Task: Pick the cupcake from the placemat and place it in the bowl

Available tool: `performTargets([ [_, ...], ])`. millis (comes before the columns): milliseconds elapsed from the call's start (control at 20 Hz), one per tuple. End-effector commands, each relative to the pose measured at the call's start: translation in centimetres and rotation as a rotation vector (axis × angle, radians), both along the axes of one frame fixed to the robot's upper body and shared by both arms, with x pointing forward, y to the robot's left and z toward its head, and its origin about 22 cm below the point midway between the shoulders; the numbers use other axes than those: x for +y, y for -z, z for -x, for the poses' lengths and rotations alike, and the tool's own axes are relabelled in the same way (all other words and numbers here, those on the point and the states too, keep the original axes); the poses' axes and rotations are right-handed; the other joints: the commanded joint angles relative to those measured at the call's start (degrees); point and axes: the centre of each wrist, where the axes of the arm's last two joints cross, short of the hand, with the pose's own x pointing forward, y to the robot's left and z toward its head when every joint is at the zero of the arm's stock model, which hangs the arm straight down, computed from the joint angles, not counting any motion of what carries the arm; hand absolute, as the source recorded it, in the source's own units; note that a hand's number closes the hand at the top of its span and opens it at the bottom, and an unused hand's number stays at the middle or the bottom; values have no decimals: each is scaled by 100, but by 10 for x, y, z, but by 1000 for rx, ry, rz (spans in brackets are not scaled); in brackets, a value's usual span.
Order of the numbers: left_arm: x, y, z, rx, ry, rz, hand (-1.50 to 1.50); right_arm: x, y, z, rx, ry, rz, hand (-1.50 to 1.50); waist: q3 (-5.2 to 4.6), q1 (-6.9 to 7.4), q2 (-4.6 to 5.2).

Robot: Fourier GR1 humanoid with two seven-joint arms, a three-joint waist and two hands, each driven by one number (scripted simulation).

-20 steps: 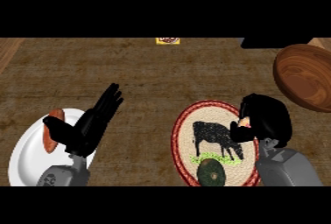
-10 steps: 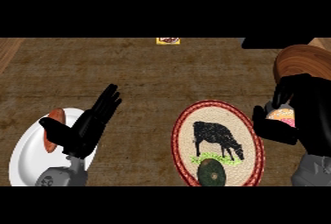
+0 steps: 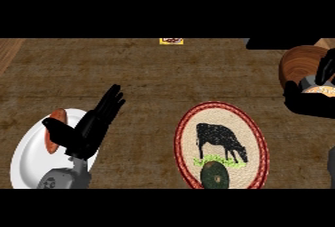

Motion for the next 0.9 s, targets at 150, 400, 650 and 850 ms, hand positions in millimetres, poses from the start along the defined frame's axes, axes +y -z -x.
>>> performTargets([
  [150, 5, 1, 8, -7, 9, 7, 0, -75, 6, -28, -47, 61, -42, 150, 6, 15, 13],
  [400, -9, 14, 2, -9, 10, 16, 0, -99, 6, -74, -66, 75, -74, 150, 3, 54, 27],
  [650, -2, -1, -5, -17, 22, 0, 0, -157, 45, -98, -40, 101, -22, 150, 11, 142, 58],
  [850, -24, 0, -6, -35, 46, 25, 0, -172, 45, -123, -10, 133, 41, 150, 10, 193, 79],
])
